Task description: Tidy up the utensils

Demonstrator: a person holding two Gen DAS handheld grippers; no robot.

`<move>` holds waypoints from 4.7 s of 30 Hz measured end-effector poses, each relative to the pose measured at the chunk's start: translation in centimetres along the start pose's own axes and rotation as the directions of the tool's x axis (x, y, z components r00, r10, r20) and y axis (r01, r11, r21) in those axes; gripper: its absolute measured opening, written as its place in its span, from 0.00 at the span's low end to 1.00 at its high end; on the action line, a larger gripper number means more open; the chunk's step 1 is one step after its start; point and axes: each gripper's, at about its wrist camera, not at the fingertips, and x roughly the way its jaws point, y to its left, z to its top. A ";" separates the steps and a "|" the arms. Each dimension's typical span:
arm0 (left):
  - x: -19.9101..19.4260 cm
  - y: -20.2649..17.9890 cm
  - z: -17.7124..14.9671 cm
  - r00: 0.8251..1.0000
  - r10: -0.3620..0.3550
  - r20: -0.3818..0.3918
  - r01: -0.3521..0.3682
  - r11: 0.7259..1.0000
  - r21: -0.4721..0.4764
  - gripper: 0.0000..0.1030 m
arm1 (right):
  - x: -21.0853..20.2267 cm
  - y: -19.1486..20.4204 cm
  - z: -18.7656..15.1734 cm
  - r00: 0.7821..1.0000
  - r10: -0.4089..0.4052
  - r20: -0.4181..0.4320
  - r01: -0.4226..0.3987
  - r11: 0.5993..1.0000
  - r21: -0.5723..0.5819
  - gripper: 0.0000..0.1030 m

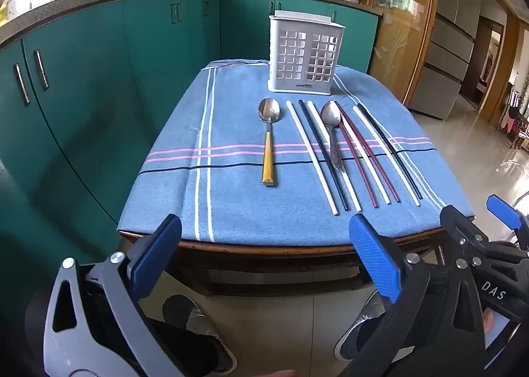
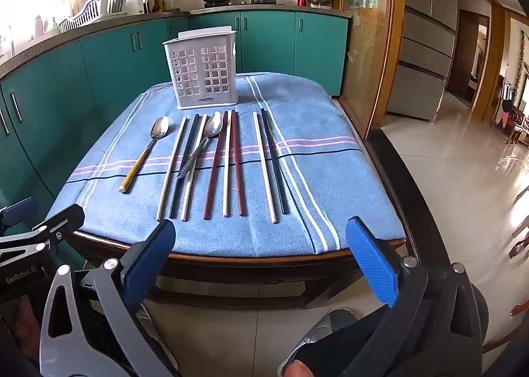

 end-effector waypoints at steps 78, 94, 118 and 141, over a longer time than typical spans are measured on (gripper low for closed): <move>0.4 -0.4 -0.3 1.000 0.011 -0.029 -0.010 1.000 0.013 0.97 | -0.5 -0.5 0.0 1.000 -0.003 0.029 0.002 1.000 0.017 0.98; 0.5 -0.5 -0.4 0.999 -0.006 -0.033 0.006 1.000 0.023 0.97 | -0.6 -0.4 -0.1 1.000 0.007 0.029 -0.007 1.000 0.017 0.98; -0.8 2.8 8.2 0.986 -0.125 0.110 0.117 0.990 0.083 0.97 | -3.3 -3.4 8.0 0.937 0.273 0.219 -0.239 0.956 -0.170 0.98; 22.3 4.0 18.3 0.940 -0.249 -0.232 0.271 0.960 0.067 0.75 | 19.8 -0.7 17.1 0.735 0.597 -0.321 -0.649 0.757 -0.079 0.51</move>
